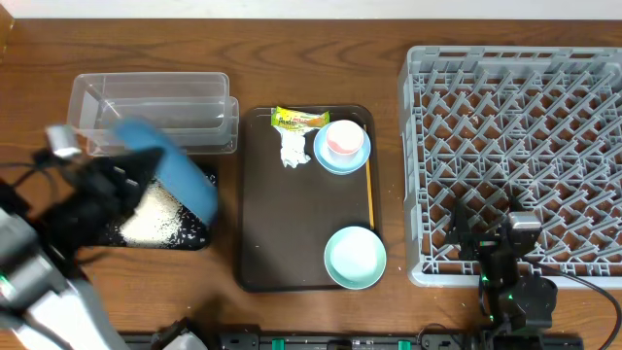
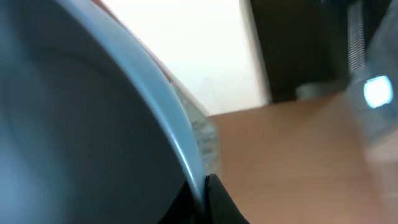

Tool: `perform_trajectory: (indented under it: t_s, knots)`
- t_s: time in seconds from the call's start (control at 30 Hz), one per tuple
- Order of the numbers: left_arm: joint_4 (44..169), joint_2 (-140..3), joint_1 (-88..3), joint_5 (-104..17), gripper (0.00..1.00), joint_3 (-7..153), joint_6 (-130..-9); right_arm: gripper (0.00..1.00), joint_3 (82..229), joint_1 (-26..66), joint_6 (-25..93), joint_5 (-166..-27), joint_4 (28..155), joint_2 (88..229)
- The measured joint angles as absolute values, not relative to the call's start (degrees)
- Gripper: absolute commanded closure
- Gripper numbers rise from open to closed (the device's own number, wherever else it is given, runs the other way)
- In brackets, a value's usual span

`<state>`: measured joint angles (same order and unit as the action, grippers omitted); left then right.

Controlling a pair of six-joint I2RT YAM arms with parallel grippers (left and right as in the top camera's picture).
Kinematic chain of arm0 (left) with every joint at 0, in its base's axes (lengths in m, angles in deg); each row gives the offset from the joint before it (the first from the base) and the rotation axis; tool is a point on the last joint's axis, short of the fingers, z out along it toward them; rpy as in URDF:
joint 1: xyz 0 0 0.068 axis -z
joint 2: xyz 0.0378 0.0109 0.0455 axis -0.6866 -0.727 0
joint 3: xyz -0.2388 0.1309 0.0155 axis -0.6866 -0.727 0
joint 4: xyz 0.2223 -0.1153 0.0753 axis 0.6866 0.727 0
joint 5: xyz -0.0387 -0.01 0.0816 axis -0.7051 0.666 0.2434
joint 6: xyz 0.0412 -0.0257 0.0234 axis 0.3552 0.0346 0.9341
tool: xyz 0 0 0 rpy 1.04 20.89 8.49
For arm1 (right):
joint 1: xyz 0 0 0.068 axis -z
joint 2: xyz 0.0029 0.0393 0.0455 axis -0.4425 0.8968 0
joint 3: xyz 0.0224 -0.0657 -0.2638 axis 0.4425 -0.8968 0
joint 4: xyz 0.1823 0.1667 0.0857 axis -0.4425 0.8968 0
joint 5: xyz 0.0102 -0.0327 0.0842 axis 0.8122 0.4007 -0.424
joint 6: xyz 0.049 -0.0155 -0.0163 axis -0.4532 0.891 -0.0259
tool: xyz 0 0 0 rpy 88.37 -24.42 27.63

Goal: Sort waste into correct bins and load items into the dishwasher rack
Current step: 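Tilt the blue plate to pour rice onto the black tray, then carry the blue plate back and set it on the brown tray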

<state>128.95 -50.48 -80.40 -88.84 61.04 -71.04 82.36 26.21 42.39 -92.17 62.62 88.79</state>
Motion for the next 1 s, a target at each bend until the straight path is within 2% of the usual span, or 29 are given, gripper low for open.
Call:
perform_trajectory:
  t_s: [0.17,0.33,0.57,0.77,0.87,1.0]
  knots:
    - [129.58,-40.77,-65.36,-71.09,0.94,61.04,-72.70,0.01,82.36,26.21,42.39,-92.15,62.60,88.79]
    - [126.92,-40.60,-50.72,-60.49,0.94,61.04,-73.05,0.01,82.36,26.21,42.39,-92.15,62.60,88.79]
    - [125.39,-53.97,-28.12,-49.59,0.94,61.06,-73.97,0.01,82.36,26.21,42.39,-92.17,62.60,88.79]
    - [122.17,-66.74,-11.49,-34.24,0.94,61.04,-77.20,0.01,82.36,26.21,42.39,-92.15,62.58,88.79]
    - [121.43,-72.33,-6.74,-27.18,0.94,61.04,-79.10,0.01,82.36,26.21,42.39,-92.13,62.60,88.79]
    - [119.79,-79.31,-5.02,-21.89,0.94,61.04,-81.09,0.01,82.36,26.21,42.41,-92.13,62.60,88.79]
